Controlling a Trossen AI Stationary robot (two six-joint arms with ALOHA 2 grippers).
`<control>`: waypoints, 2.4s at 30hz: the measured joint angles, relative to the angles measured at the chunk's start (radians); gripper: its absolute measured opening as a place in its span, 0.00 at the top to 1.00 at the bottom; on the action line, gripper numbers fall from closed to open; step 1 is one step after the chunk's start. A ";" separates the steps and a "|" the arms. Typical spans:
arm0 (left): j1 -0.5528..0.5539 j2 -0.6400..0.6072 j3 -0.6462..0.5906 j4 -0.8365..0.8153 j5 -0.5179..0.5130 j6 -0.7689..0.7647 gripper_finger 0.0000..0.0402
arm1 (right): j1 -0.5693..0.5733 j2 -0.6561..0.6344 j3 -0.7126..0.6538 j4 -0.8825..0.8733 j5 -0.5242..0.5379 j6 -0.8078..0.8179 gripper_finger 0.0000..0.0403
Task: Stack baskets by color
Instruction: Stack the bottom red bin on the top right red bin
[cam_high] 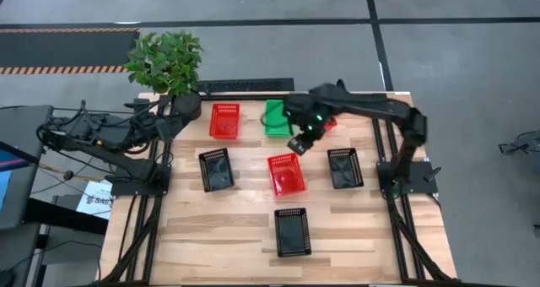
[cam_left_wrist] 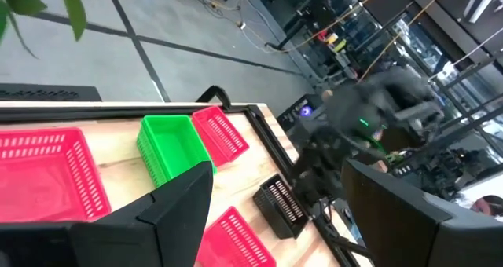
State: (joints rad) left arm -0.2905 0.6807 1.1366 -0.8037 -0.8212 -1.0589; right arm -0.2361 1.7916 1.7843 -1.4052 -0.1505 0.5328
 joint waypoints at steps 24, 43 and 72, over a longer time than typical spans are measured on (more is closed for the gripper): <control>0.000 -0.049 0.000 -0.087 -0.079 0.026 0.33 | 0.109 -0.135 -0.722 0.862 0.099 0.436 0.45; 0.000 -0.049 0.000 -0.105 -0.113 0.053 0.33 | 0.104 -0.138 -0.797 0.900 0.099 0.411 0.90; 0.000 -0.049 0.000 -0.105 -0.154 0.053 0.33 | -0.323 -0.436 -0.625 0.855 0.064 0.120 0.98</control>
State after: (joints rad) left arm -0.2909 0.6319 1.1367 -0.9089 -0.9753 -1.0063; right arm -0.5588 1.3554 1.1591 -0.5503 -0.0860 0.6527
